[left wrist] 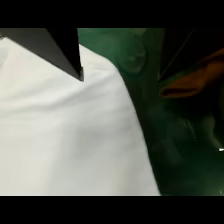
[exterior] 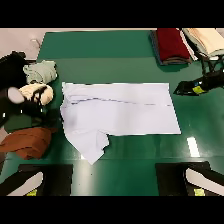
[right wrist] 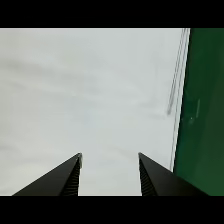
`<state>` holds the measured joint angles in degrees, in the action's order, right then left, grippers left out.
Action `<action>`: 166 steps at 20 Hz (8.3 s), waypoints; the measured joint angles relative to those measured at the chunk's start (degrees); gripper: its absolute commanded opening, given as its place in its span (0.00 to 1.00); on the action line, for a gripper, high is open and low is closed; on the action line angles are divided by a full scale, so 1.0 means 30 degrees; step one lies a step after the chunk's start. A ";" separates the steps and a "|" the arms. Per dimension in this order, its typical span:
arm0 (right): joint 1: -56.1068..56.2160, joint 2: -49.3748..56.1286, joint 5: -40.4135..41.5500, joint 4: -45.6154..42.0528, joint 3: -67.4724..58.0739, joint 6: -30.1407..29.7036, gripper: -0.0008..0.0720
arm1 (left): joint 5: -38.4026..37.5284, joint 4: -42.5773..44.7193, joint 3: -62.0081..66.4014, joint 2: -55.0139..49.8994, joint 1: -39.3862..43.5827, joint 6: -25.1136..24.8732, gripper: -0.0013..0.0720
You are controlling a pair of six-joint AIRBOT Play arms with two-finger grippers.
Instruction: Fold the shirts.
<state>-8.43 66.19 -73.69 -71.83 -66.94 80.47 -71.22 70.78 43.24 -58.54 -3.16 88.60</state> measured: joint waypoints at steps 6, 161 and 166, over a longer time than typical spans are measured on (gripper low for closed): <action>0.0022 -0.2113 0.0729 0.0466 0.1887 0.0022 0.57 | 0.1282 -0.3140 -0.5617 0.3322 0.0000 0.0146 0.76; -0.2375 0.3672 0.7096 0.7096 -0.0794 -0.2550 0.03 | 0.0772 0.0860 2.2607 -0.8043 0.7985 -0.1137 0.05; -1.0506 0.1100 0.6411 0.5508 0.0882 -0.2477 0.03 | 0.1450 0.0758 2.2607 -0.8043 0.8247 -0.1115 0.05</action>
<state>-39.94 69.49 -54.46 -55.31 -64.29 73.03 -66.87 73.06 111.07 -82.67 21.58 85.25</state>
